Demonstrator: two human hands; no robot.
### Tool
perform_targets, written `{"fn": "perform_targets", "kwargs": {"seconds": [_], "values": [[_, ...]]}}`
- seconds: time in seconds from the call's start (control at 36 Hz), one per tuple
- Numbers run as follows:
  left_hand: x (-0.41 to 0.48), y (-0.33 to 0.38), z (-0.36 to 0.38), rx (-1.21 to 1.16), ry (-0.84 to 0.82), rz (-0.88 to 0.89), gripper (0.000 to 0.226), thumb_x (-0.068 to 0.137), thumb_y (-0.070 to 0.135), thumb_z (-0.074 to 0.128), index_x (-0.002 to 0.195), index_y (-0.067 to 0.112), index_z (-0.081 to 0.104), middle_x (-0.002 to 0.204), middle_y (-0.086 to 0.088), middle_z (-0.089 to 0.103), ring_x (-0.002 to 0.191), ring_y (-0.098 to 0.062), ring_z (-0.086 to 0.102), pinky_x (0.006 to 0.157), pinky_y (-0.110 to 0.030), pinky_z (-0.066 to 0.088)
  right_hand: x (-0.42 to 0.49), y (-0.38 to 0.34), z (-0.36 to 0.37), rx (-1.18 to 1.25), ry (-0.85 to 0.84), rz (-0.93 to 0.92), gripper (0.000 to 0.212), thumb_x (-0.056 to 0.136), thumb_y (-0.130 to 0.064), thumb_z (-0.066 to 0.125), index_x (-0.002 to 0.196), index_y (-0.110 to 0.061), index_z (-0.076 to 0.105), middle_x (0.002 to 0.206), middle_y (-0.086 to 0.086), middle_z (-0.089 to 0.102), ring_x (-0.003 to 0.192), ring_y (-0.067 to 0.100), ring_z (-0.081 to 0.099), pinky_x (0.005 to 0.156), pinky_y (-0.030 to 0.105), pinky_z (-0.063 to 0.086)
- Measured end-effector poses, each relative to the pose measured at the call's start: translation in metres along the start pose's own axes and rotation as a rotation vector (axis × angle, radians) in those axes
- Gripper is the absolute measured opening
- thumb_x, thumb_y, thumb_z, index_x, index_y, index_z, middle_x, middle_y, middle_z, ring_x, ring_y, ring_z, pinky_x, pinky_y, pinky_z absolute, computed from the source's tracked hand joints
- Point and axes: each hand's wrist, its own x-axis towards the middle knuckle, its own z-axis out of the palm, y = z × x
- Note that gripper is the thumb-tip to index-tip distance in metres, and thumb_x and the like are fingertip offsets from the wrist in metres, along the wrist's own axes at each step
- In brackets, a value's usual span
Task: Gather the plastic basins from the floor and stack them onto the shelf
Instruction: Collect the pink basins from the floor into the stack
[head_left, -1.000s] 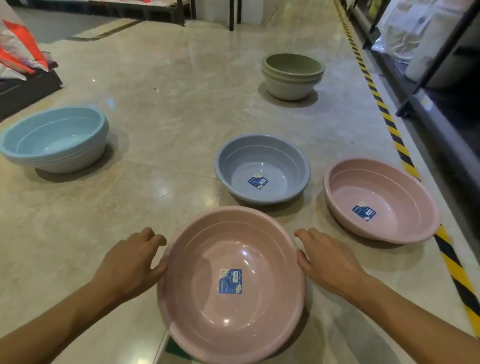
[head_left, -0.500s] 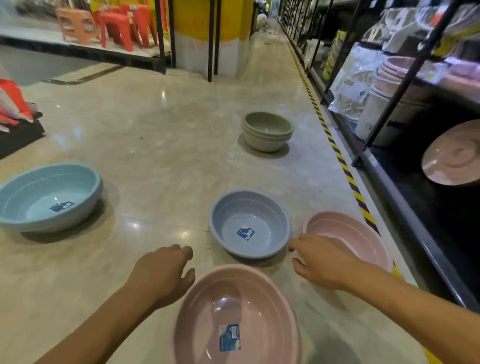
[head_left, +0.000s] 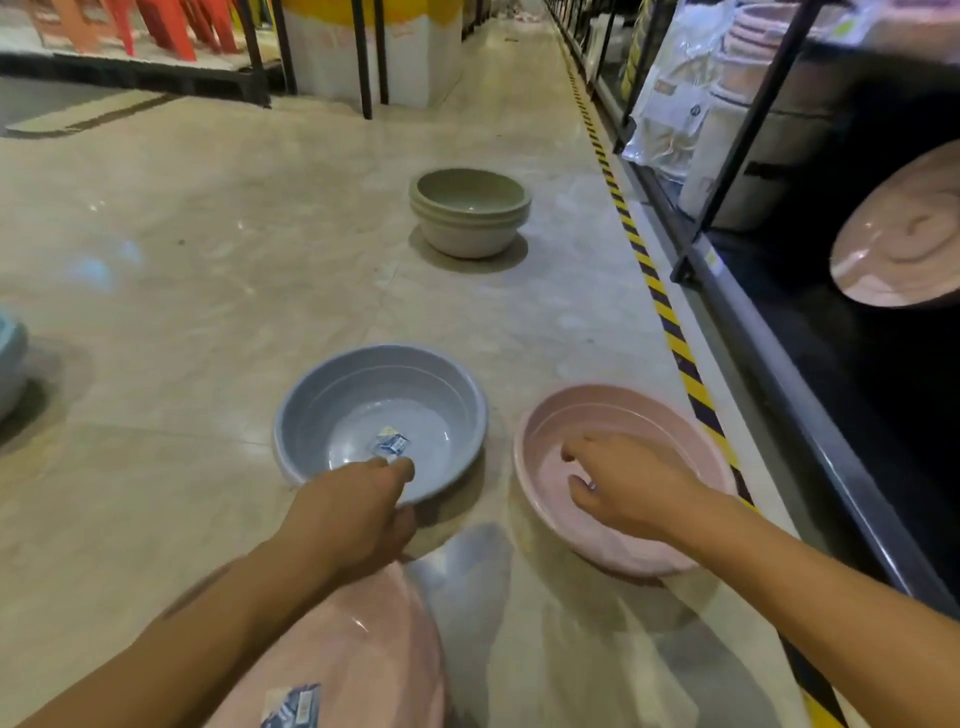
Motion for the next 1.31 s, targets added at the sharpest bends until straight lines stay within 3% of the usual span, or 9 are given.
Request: {"fn": "perform_targets", "kwargs": {"seconds": [0.19,0.31,0.58,0.75,0.86,0.97,1.19,1.25,1.31], "values": [[0.057,0.069,0.040,-0.074,-0.017,-0.036,0.035,0.093,0.044,0.043,0.122,0.025,0.047,0.110,0.004,0.066,0.098,-0.028,0.063,0.070,-0.035,0.044,0.006,0.101,0.040,-0.002,0.036,0.145,0.032,0.099,-0.040,0.044,0.128,-0.029,0.053,0.127,-0.006,0.062,0.104,0.021,0.060,0.071,0.032,0.044],[0.088,0.092,0.060,-0.163,-0.011,-0.073,0.031,0.092,0.045,0.044,0.116,0.026,0.041,0.105,0.000,0.065,0.090,-0.030,0.063,0.073,-0.039,0.050,0.012,0.148,0.059,0.066,0.034,0.256,0.035,0.099,-0.038,0.046,0.132,-0.028,0.053,0.130,-0.005,0.063,0.109,0.022,0.062,0.078,0.034,0.049],[0.135,0.131,0.101,-0.496,-0.046,-0.224,0.084,0.074,0.066,0.041,0.148,0.032,0.020,0.124,-0.001,0.061,0.105,-0.027,0.062,0.091,-0.047,0.051,0.026,0.232,0.120,0.245,0.049,0.471,0.043,0.095,-0.036,0.051,0.137,-0.026,0.046,0.131,0.004,0.046,0.122,0.026,0.045,0.082,0.042,0.050],[0.144,0.137,0.117,-0.600,0.022,-0.213,0.055,0.081,0.029,0.063,0.130,0.035,0.038,0.085,0.022,0.054,0.084,-0.016,0.059,0.078,-0.040,0.052,0.028,0.246,0.144,0.405,0.077,0.481,0.046,0.092,-0.027,0.053,0.135,-0.031,0.038,0.118,0.008,0.054,0.101,0.034,0.057,0.082,0.050,0.054],[0.143,0.135,0.121,-0.690,-0.006,-0.258,0.067,0.084,0.021,0.067,0.145,0.025,0.039,0.095,0.009,0.061,0.081,-0.004,0.061,0.074,-0.028,0.047,0.024,0.248,0.148,0.537,0.193,0.443,0.055,0.093,-0.020,0.060,0.142,-0.035,0.039,0.134,0.001,0.058,0.116,0.025,0.058,0.096,0.047,0.049],[0.135,0.126,0.112,-0.734,0.061,-0.216,0.065,0.082,0.020,0.070,0.141,0.028,0.045,0.092,0.018,0.061,0.080,0.002,0.060,0.065,-0.011,0.046,0.017,0.248,0.135,0.603,0.276,0.409,0.056,0.090,-0.014,0.062,0.143,-0.029,0.048,0.134,-0.003,0.061,0.118,0.021,0.059,0.102,0.043,0.048],[0.088,0.077,0.068,-0.855,0.126,-0.203,0.064,0.079,0.028,0.071,0.138,0.039,0.048,0.096,0.002,0.065,0.074,-0.010,0.066,0.065,-0.022,0.054,-0.006,0.206,0.067,0.829,0.347,0.384,0.051,0.091,-0.016,0.064,0.136,-0.037,0.056,0.102,-0.013,0.060,0.085,0.011,0.061,0.061,0.026,0.049],[0.068,0.062,0.052,-0.896,0.148,-0.199,0.062,0.082,0.022,0.073,0.137,0.039,0.050,0.100,-0.004,0.065,0.077,-0.015,0.067,0.062,-0.022,0.057,-0.013,0.189,0.051,0.883,0.356,0.339,0.050,0.091,-0.014,0.066,0.133,-0.040,0.058,0.102,-0.005,0.062,0.082,0.013,0.061,0.059,0.025,0.049],[0.043,0.043,0.037,-0.867,0.157,-0.191,0.063,0.075,0.038,0.072,0.134,0.045,0.050,0.096,-0.001,0.066,0.080,-0.016,0.068,0.071,-0.027,0.059,-0.018,0.168,0.036,0.924,0.359,0.280,0.049,0.090,-0.013,0.068,0.129,-0.040,0.060,0.100,0.000,0.064,0.079,0.014,0.061,0.061,0.024,0.049]]}}
